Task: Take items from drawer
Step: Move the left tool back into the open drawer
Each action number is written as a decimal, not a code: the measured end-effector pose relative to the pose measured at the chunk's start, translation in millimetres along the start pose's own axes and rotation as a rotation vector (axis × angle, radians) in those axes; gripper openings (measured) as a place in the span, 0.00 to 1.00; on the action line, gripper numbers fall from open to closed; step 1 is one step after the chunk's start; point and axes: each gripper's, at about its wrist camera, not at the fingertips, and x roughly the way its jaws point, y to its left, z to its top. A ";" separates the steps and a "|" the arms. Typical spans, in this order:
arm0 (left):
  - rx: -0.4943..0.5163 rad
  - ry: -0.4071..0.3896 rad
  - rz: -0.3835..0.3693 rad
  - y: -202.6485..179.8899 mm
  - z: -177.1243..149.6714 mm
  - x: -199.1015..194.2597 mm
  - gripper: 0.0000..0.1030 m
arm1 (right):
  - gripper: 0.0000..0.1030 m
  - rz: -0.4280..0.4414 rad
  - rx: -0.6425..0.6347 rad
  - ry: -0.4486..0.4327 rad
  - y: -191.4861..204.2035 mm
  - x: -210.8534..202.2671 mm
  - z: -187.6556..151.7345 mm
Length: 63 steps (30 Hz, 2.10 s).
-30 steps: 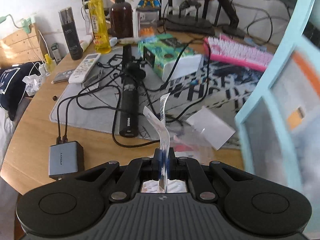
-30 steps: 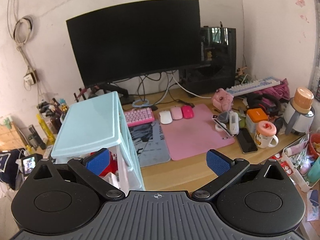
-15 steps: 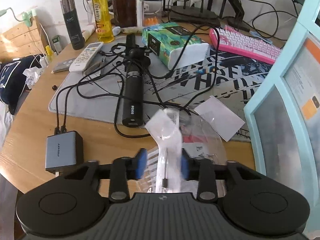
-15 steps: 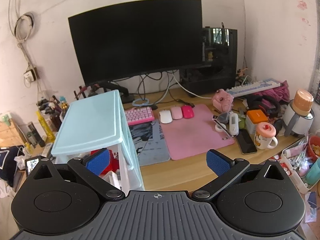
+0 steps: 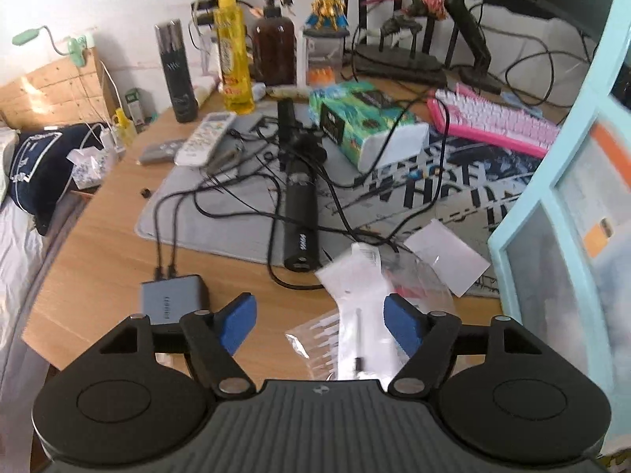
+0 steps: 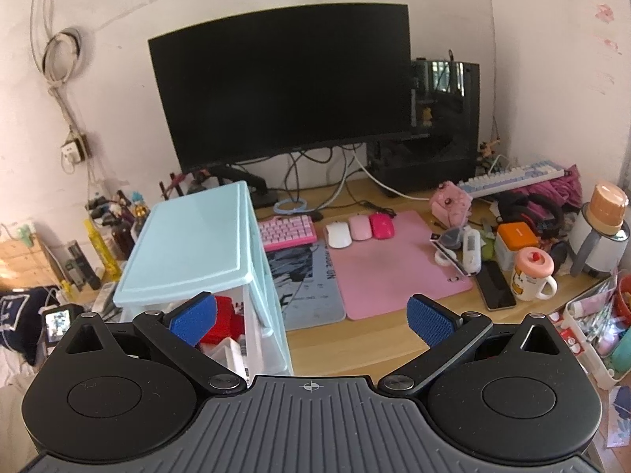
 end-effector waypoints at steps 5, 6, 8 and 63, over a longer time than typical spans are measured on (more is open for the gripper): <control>0.009 -0.092 -0.011 8.5 3.2 -59.0 0.85 | 1.00 0.034 0.011 -0.016 -8.3 -0.9 0.5; 0.015 -0.111 -0.018 8.6 4.3 -74.8 0.86 | 1.00 0.042 0.015 -0.016 -10.7 0.1 0.4; 0.030 -0.146 -0.032 7.7 6.9 -103.0 0.94 | 1.00 0.060 0.022 -0.018 -15.6 1.9 0.0; -0.187 0.381 -0.397 -187.6 -31.2 -184.7 0.38 | 1.00 0.072 0.200 -0.082 -172.0 -0.4 -10.0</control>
